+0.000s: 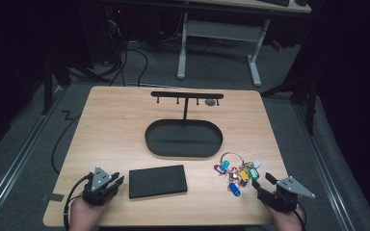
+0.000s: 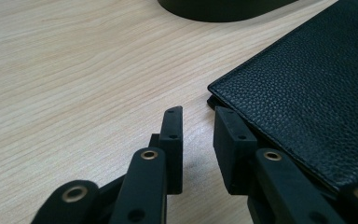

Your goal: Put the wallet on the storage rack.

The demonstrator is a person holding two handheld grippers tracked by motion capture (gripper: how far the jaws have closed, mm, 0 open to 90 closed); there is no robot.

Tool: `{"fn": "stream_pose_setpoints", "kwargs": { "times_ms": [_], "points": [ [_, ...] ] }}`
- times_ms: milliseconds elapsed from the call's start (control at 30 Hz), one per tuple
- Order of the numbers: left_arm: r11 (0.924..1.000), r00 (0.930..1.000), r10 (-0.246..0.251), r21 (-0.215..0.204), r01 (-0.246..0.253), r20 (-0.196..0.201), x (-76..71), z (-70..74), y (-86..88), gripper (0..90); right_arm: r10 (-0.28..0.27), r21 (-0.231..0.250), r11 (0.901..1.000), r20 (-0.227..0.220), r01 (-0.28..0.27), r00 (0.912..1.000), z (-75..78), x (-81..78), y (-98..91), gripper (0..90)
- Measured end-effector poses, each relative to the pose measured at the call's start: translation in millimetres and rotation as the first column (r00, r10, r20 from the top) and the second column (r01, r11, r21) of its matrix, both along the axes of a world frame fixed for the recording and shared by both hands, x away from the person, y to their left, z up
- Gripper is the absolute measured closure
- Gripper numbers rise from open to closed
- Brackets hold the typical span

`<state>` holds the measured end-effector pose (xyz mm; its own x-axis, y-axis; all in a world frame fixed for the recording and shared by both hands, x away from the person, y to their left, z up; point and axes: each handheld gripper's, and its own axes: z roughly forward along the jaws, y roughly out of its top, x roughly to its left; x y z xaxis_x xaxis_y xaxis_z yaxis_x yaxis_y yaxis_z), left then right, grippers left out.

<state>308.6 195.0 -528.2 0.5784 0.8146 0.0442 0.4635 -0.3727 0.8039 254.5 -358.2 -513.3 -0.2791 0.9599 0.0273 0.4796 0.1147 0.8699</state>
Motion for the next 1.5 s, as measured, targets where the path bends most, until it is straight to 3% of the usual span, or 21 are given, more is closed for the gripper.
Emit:
{"fn": "stream_pose_setpoints", "kwargs": {
  "times_ms": [133,433,467,600,900,1033,1267,1500],
  "points": [
    [0.999,0.9999,0.007,0.044,-0.007,0.012,-0.3,-0.6,-0.4,80.1,-0.006,0.006,1.0,-0.002,0.006,1.0,0.1,-0.9,-1.1,38.4],
    [0.9989,0.9997,-0.005,0.047,0.006,-0.023,-3.2,-2.3,-2.3,86.6,-0.008,0.012,0.9999,-0.006,0.008,0.9999,0.3,-0.7,-2.8,38.5],
    [0.9994,0.9992,-0.017,0.03,0.018,-0.037,-9.1,-1.4,-4.5,87.3,-0.007,0.013,0.9999,-0.006,0.007,1.0,0.6,-1.0,-3.1,38.7],
    [0.9974,0.9977,-0.049,0.049,0.052,-0.047,-16.7,-1.2,-12.1,88.5,-0.009,0.015,0.9999,-0.002,0.009,1.0,1.7,-2.1,-4.0,38.8],
    [0.9949,0.9947,-0.078,0.058,0.082,-0.068,-21.4,-4.2,-20.0,88.6,-0.003,0.015,0.9999,-0.001,0.004,1.0,1.8,-2.9,-4.5,39.0],
    [0.993,0.9914,-0.109,0.039,0.112,-0.072,-25.6,-4.0,-19.0,87.4,0.002,0.013,0.9999,-0.008,-0.002,1.0,0.5,-2.0,-3.8,39.2],
    [0.981,0.9807,-0.185,0.047,0.188,-0.064,-41.0,-2.4,-30.6,85.1,0.014,0.007,0.9999,-0.02,-0.014,0.9997,-1.8,-0.5,-1.2,39.2],
    [0.9596,0.9618,-0.268,0.072,0.272,-0.055,-52.6,-1.2,-53.2,82.6,0.024,0.004,0.9997,-0.028,-0.024,0.9993,-3.4,0.8,-0.1,39.3]
  ]
}}
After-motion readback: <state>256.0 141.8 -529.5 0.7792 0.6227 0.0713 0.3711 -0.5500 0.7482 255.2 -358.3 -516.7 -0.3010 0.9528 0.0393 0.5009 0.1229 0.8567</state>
